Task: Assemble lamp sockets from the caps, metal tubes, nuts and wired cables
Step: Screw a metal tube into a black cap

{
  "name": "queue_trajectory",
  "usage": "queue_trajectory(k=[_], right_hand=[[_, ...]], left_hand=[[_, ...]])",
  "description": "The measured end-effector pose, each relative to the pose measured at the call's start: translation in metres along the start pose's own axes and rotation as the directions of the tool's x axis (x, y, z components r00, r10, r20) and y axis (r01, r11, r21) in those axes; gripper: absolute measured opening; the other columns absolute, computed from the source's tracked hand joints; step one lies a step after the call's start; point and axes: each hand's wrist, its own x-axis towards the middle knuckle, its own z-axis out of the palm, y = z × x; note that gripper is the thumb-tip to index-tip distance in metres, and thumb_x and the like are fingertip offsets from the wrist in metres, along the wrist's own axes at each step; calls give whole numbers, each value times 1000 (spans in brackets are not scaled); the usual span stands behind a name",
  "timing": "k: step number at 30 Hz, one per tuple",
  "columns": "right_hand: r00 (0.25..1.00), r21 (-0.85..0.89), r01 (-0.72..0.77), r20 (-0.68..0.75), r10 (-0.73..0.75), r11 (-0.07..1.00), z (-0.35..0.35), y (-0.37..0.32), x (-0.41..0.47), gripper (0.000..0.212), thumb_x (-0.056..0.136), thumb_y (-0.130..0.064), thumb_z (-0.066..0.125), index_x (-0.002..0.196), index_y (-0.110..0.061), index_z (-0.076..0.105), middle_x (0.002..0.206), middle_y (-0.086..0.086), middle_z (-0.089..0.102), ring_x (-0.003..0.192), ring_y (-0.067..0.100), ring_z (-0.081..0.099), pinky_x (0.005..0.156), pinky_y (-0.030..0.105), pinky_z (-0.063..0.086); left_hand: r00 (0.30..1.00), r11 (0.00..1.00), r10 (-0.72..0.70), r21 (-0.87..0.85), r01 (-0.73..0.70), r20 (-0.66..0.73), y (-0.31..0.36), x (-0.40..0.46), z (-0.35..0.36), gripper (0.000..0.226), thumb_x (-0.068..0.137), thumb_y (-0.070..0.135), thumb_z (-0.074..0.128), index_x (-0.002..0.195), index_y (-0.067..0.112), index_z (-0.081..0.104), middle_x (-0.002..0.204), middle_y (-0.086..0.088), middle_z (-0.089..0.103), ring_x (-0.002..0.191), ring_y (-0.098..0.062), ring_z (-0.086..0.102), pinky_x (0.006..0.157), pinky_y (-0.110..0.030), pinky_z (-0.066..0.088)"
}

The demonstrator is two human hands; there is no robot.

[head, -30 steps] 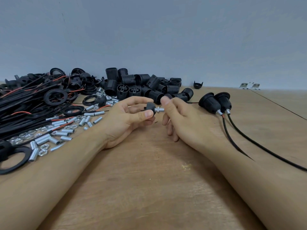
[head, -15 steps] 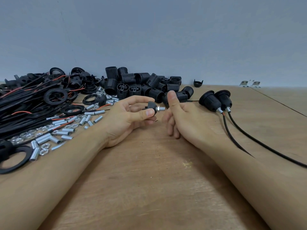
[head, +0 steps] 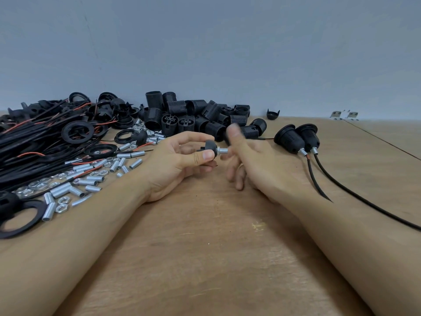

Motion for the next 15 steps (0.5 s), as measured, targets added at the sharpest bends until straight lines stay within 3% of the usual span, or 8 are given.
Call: queue_trajectory(k=[2,5,7,9,12,15], right_hand=[[1000,-20,22,15,-21,1000,0,2,-1,56,96,-58,46,74,-9,61,55,7,63,42,16,55,38,17,37],[1000,12,-8,-11,8,1000,-1,3,0,69,95,-67,36,63,-10,60,49,10,60,37,16,51,37,18,36],[1000,5,23,14,-23,1000,-1,2,0,53,95,-60,47,78,-12,62,58,8,65,41,15,53,35,16,34],[998,-4,41,48,-41,999,-1,3,-1,39,97,-47,54,77,-14,60,56,5,62,41,13,52,35,16,34],[1000,24,15,0,-15,1000,0,5,0,60,98,-59,41,56,-18,53,43,5,52,34,14,44,36,18,34],[999,7,36,13,-36,999,-1,1,1,53,92,-64,48,72,-17,60,53,4,62,38,13,50,34,17,33]], left_hand=[[1000,1000,2,23,-2,10,0,0,0,41,69,8,75,110,8,68,96,-12,74,81,-24,71,77,-31,59],[1000,1000,3,14,-3,7,0,0,0,42,69,8,75,110,8,68,96,-12,74,81,-25,71,76,-31,59],[1000,1000,4,6,-4,-3,1,0,0,41,69,7,74,110,7,67,95,-13,74,79,-24,71,75,-30,59],[1000,999,13,31,-13,2,0,-1,1,41,68,7,75,109,8,67,95,-14,73,80,-24,70,77,-33,60],[999,996,31,79,-32,18,0,-3,3,43,66,7,77,108,10,68,100,-12,74,83,-25,70,77,-33,59],[999,996,48,72,-49,9,0,-3,3,42,67,10,78,107,10,68,96,-12,74,79,-23,70,73,-30,57]])
